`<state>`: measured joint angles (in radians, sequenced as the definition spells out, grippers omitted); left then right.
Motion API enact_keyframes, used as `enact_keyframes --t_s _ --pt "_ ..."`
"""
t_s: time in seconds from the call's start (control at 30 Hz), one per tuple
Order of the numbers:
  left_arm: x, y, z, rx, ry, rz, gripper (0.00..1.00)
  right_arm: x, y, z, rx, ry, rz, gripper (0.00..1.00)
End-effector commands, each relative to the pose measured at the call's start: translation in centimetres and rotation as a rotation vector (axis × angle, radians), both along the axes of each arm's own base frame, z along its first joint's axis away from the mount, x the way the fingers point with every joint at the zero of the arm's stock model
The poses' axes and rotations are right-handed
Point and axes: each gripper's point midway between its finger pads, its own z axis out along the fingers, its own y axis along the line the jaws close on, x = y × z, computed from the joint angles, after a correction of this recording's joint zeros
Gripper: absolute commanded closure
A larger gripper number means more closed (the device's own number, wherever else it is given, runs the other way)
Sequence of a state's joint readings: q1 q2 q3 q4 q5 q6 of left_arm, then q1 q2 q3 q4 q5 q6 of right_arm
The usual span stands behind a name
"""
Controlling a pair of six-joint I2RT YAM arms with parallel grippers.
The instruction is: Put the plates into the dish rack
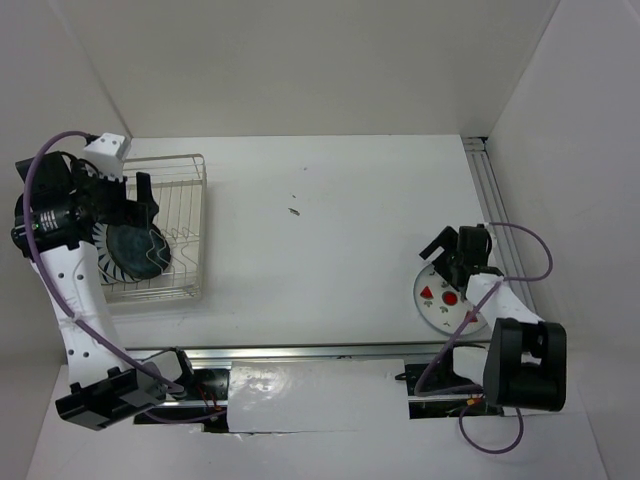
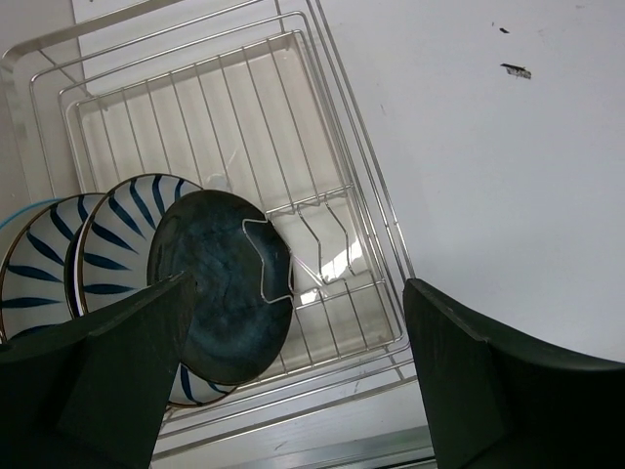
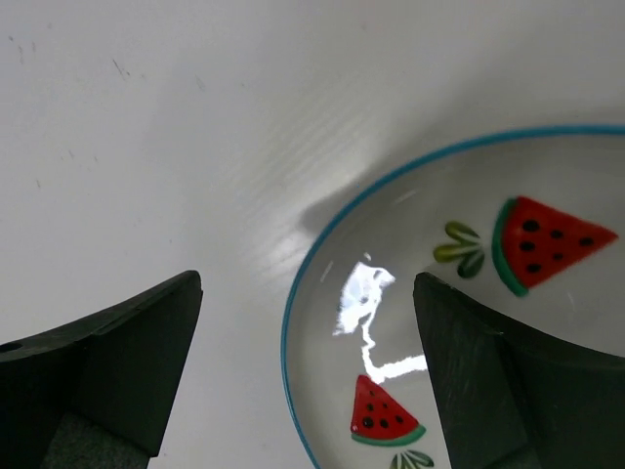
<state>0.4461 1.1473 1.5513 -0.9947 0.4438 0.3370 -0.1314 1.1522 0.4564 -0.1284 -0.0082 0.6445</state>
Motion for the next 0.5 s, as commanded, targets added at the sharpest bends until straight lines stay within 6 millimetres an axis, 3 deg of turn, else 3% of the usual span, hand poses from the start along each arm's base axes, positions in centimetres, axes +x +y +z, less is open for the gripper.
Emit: enact_keyframes --t_s 0.0,0.17,0.47 --pt "-0.6 -0.5 0.7 0.012 -0.029 -0.010 0.00 0.0 0.5 -2.5 0.010 0.072 0.047 0.05" --pt "-1.2 -0.6 0.2 0.016 -0.026 -0.003 0.00 1.4 2.9 -3.1 0.055 0.029 0.116 0.13" --pt "-1.4 -1.1 0.5 0.002 -0.038 -0.013 0.00 2.0 8.6 -5.5 0.153 0.038 0.232 0.14"
